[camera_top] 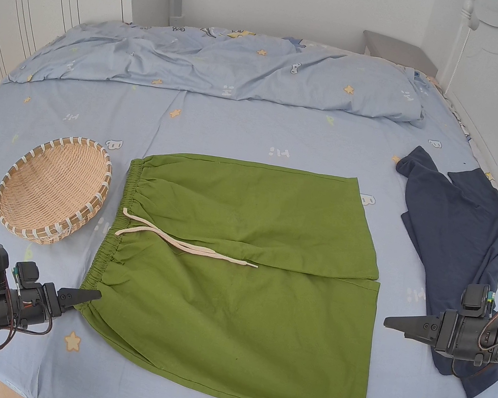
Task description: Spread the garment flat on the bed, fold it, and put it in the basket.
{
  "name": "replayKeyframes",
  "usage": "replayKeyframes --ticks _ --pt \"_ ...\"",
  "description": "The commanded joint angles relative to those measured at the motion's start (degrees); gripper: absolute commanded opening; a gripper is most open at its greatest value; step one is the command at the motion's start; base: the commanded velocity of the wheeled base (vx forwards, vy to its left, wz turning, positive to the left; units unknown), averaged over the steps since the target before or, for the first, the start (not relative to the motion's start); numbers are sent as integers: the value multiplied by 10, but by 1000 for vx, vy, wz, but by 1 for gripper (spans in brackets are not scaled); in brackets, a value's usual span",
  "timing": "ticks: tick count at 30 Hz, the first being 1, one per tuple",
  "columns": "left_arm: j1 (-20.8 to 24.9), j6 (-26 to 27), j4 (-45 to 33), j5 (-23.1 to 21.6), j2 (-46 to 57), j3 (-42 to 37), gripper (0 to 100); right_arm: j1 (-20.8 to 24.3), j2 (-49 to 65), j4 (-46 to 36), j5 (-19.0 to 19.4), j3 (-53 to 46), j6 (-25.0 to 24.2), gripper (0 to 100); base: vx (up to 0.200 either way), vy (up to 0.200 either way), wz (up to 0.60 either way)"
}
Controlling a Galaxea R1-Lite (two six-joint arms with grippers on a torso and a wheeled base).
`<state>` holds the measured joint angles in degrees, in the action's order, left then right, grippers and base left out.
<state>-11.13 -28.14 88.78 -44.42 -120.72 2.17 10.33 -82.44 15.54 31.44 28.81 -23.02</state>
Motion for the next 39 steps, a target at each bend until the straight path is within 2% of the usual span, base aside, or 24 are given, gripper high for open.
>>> replayKeyframes --ticks 1,2,3,16,20,24,29,39 --pt "2 -2 12 0 -56 -18 100 0 -5 0 0 0 0 100 0 0 0" --pt "2 -2 12 0 -55 -18 100 0 -5 0 0 0 0 100 0 0 0" --pt "2 -2 12 -1 -53 -18 0 0 -5 3 0 -1 0 100 0 0 0" --pt "-7 -20 12 -1 -45 -9 0 0 -5 7 -1 -4 0 100 0 0 0" --pt "-5 -30 12 -1 -9 -22 0 -5 -5 7 -2 -10 -1 100 0 0 0" --pt "-6 -66 -58 -1 58 -22 0 -5 -7 6 -2 -34 0 100 0 0 0" --pt "-1 -60 -161 -1 115 -22 0 3 -33 7 0 -92 8 100 0 0 0" --pt "9 -26 -272 0 159 -22 0 15 -81 31 1 -162 14 100 0 0 0"
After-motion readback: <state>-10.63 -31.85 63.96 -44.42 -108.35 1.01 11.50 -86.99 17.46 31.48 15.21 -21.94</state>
